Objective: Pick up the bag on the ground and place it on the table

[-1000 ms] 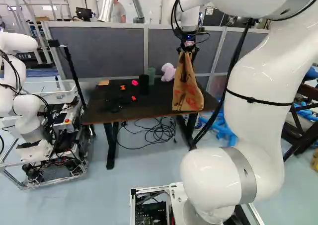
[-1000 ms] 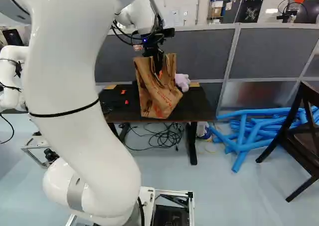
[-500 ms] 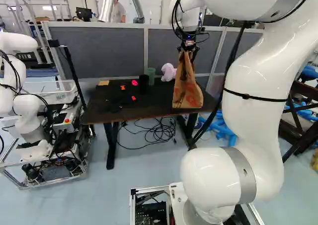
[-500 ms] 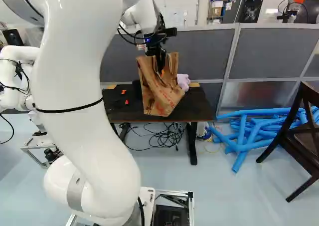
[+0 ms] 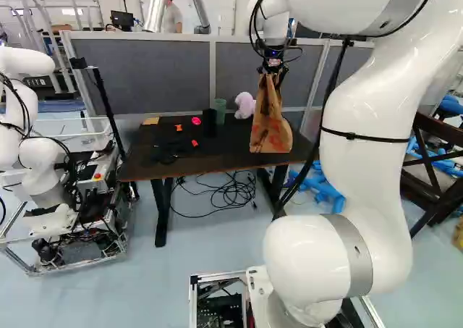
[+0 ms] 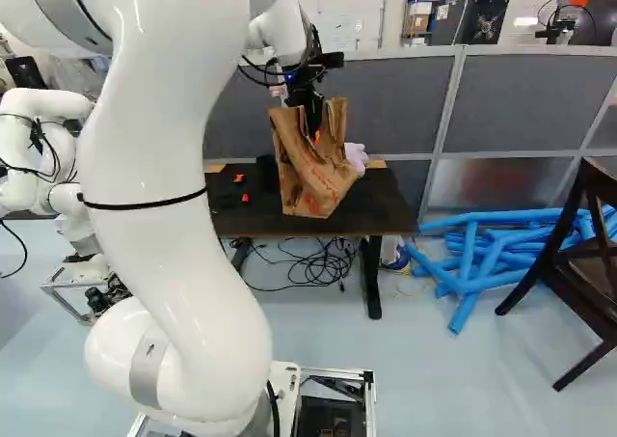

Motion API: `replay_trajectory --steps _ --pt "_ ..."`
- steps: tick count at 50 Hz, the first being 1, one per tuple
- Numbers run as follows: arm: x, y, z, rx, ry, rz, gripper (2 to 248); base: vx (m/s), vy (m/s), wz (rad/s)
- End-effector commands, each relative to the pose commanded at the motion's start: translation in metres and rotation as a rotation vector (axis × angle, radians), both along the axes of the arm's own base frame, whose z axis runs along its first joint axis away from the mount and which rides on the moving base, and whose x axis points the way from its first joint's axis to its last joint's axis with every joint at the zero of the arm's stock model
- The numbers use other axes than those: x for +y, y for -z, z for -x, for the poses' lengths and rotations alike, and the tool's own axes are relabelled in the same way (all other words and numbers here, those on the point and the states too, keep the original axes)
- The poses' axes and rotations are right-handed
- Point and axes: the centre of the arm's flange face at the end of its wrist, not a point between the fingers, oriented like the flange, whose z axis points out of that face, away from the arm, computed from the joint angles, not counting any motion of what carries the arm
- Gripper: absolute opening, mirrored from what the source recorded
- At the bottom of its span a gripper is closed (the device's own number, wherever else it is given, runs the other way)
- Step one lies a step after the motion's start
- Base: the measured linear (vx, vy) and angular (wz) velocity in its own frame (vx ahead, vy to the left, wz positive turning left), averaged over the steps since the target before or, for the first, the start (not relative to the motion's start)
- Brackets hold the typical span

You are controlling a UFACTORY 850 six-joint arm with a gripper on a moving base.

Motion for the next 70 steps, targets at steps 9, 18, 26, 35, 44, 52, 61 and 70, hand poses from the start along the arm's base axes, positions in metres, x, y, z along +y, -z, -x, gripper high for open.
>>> replay_trajectory --steps 9,18,26,35,44,52,61,70 --pt "0.000 0.011 -0.014 0.013 -0.001 -0.001 21 0.000 0.000 0.000" --pt "0.000 0.024 -0.029 0.025 -0.003 -0.002 21 0.000 0.000 0.000" --pt "0.000 0.036 -0.044 0.012 -0.006 -0.008 21 0.000 0.000 0.000" --pt "0.000 0.050 -0.060 0.008 -0.008 -0.011 21 0.000 0.000 0.000" --pt "0.000 0.064 -0.076 -0.004 -0.013 -0.011 21 0.000 0.000 0.000" --pt "0.000 0.075 -0.092 -0.037 -0.020 -0.012 21 0.000 0.000 0.000" --pt "0.000 0.088 -0.109 -0.074 -0.027 -0.012 21 0.000 0.000 0.000" --pt "0.000 0.102 -0.120 -0.074 -0.029 -0.012 21 0.000 0.000 0.000"
